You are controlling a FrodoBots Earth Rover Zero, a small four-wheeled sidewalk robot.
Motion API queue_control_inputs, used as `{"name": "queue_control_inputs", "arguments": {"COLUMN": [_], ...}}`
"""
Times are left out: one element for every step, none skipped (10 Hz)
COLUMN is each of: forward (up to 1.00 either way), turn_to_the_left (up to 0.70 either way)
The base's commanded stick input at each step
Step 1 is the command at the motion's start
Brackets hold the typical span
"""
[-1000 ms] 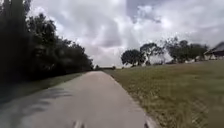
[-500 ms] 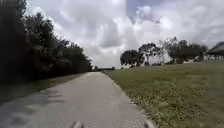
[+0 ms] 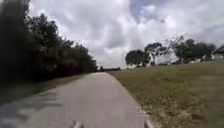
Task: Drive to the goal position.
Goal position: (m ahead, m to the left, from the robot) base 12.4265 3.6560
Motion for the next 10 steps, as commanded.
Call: {"name": "queue_control_inputs", "arguments": {"forward": [0.70, 0.70, 0.70, 0.70, 0.70, 0.70, 0.70, 0.70, 0.70, 0.70], "turn_to_the_left": [0.10, 0.02, 0.10, 0.33, 0.03, 0.00, 0.00, 0.00, 0.00, 0.00]}}
